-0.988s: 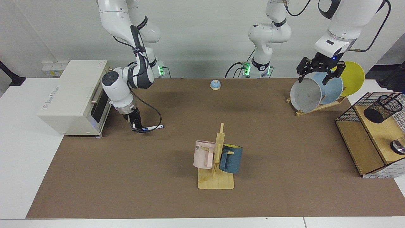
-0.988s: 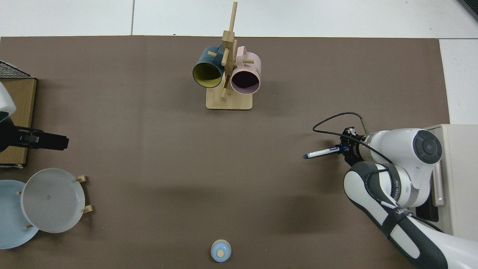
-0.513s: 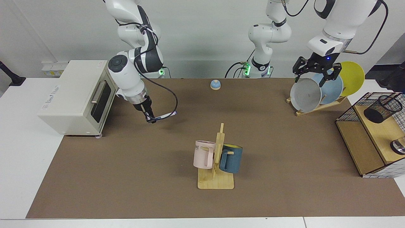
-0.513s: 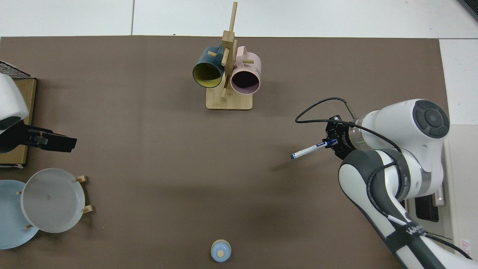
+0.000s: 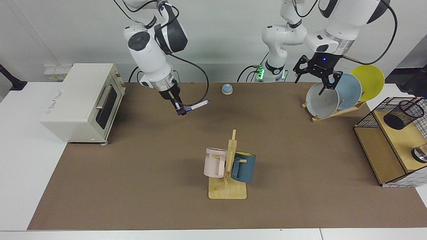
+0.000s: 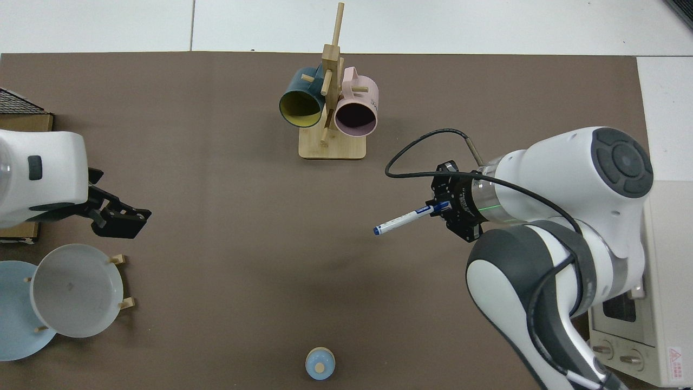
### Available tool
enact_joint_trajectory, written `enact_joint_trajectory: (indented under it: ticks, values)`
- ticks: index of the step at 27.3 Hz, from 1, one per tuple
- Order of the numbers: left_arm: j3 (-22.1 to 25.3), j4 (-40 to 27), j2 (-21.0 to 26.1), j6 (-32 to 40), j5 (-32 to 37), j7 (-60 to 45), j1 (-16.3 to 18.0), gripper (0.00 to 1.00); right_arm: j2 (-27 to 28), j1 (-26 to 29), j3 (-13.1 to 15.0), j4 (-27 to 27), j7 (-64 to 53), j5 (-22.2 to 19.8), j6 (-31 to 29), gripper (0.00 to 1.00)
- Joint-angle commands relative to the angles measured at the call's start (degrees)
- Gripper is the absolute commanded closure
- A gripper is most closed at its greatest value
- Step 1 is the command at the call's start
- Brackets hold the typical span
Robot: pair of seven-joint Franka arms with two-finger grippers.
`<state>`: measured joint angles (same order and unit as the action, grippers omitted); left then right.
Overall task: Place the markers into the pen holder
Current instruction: 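Lift the marker toward the middle while the left gripper reaches it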
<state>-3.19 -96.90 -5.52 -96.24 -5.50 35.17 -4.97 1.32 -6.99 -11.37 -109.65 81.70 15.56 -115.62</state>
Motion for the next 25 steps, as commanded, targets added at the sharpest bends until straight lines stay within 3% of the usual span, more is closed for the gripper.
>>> enact_joint_trajectory:
  ticks: [1,6,13,25]
  values:
    - [-1.11,-0.13,-0.1,-1.84,-2.24,7.72,-1.09,0.0,-1.23,-3.37,0.12,1.72,4.95,2.46,1.54,1.0]
    - [-2.17,-0.3,-0.1,-2.99,-2.59,9.03,-2.76,0.0,-1.05,-6.8,0.12,2.95,8.38,2.63,1.37,1.0]
    - [-2.17,-1.09,-0.8,-1.93,-2.68,24.76,-6.01,0.0,-0.09,-8.39,0.12,5.15,13.3,2.72,0.31,1.0]
    - [-2.79,-4.61,-1.95,-2.55,-3.29,28.81,-12.16,0.0,1.85,-10.94,0.12,6.82,20.33,2.19,-0.83,1.0]
